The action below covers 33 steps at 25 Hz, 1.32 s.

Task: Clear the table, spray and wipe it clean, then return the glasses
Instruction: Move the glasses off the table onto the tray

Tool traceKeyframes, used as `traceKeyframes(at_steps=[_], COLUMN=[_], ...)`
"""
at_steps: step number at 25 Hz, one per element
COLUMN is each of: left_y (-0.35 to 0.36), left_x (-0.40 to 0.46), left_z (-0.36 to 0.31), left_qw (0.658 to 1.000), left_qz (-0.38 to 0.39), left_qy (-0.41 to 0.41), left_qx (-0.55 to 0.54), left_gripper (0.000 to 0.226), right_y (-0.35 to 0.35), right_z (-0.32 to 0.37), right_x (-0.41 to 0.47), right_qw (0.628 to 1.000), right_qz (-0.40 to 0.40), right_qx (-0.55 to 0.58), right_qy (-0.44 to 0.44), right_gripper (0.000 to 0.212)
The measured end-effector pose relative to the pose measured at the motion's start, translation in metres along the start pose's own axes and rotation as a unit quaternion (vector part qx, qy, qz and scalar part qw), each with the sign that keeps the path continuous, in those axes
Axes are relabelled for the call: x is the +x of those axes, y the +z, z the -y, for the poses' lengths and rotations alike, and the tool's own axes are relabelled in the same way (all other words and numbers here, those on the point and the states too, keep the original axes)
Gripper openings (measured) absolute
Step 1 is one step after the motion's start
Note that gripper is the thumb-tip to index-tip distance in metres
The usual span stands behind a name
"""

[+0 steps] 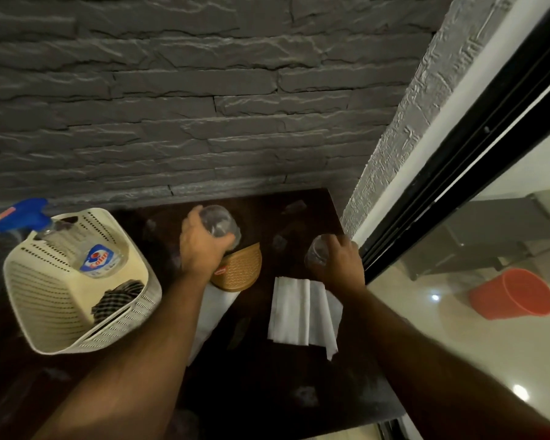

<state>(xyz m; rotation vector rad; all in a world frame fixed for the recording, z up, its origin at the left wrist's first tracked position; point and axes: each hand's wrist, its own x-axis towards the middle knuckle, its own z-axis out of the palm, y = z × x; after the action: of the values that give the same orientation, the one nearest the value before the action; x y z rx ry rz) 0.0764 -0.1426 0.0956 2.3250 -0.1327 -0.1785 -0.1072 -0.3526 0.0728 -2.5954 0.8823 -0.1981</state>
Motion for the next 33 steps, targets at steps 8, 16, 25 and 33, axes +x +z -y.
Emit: traceKeyframes(at_steps=[8,16,25,33], left_y=[-0.017,-0.035,-0.071,-0.155], left_x=[-0.057,-0.062,-0.069,-0.126], left_z=[0.002,0.008,0.002,0.059], left_qw=[0.994,0.997,1.0,0.993], left_qz=[0.066,0.042,-0.001,-0.078], left_qy=[0.033,-0.006,-0.023,-0.075], left_qx=[0.075,0.066,0.014,-0.045], left_gripper=[0.109,0.101,0.092,0.099], right_y=[0.019,-0.003,-0.016,-0.017], right_z=[-0.011,0.019,0.079,0.183], right_x=[0.061,0.068,0.029,-0.027], right_qw=[0.963,0.913,0.547,0.696], right_qz=[0.243,0.105,0.382,0.366], right_qx=[-0.104,0.365,0.743,0.611], right_qy=[0.06,0.153,0.059,-0.087], right_gripper=[0.11,0.072,0.083,0.058])
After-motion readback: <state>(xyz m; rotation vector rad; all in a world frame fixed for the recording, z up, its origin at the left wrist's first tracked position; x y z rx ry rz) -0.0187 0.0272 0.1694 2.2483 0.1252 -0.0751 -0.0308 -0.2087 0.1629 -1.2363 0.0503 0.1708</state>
